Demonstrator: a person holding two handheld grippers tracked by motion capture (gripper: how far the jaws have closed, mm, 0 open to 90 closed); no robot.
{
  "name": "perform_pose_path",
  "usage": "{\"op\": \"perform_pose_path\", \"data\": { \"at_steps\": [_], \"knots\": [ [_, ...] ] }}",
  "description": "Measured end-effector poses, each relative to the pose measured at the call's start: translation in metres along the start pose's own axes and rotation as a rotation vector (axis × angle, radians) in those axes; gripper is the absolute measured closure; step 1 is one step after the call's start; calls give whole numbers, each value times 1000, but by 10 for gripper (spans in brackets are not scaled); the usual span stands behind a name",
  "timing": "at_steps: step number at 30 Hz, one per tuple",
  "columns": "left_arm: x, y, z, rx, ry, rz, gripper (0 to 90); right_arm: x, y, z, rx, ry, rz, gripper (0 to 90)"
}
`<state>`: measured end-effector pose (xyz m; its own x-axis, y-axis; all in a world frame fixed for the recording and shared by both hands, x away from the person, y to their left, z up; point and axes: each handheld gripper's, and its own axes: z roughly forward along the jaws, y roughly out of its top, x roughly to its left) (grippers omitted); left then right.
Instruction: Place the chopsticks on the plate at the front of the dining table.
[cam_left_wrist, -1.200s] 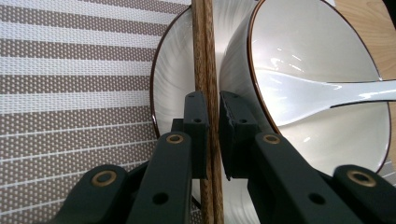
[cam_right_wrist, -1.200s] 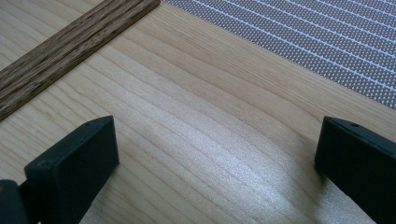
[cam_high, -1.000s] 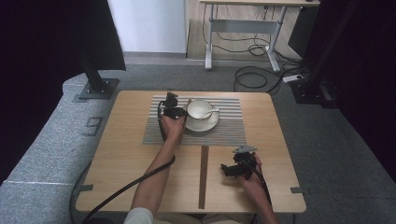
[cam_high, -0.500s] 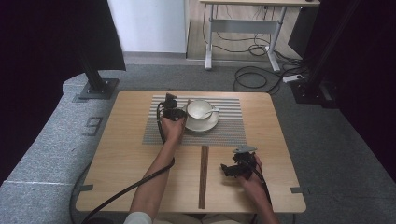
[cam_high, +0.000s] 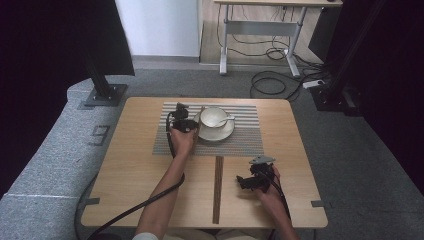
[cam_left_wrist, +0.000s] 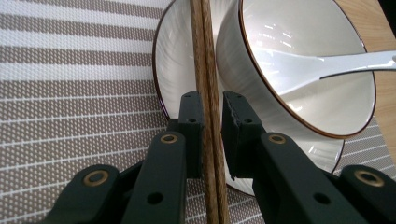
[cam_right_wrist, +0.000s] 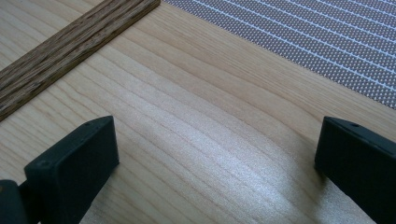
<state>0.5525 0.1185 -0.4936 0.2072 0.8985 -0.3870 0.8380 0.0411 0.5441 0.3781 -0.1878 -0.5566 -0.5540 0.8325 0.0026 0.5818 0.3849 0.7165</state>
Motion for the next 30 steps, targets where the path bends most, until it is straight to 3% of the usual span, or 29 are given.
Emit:
{"op": "perform_pose_path", "data": {
  "at_steps": [23,30],
  "knots": [
    [-5,-5,1,5,-40,-22,768,0,0,0,0,0,0,0],
    [-1,-6,-12,-29,-46,7,743,0,0,0,-2,0,1,0]
  ]
}}
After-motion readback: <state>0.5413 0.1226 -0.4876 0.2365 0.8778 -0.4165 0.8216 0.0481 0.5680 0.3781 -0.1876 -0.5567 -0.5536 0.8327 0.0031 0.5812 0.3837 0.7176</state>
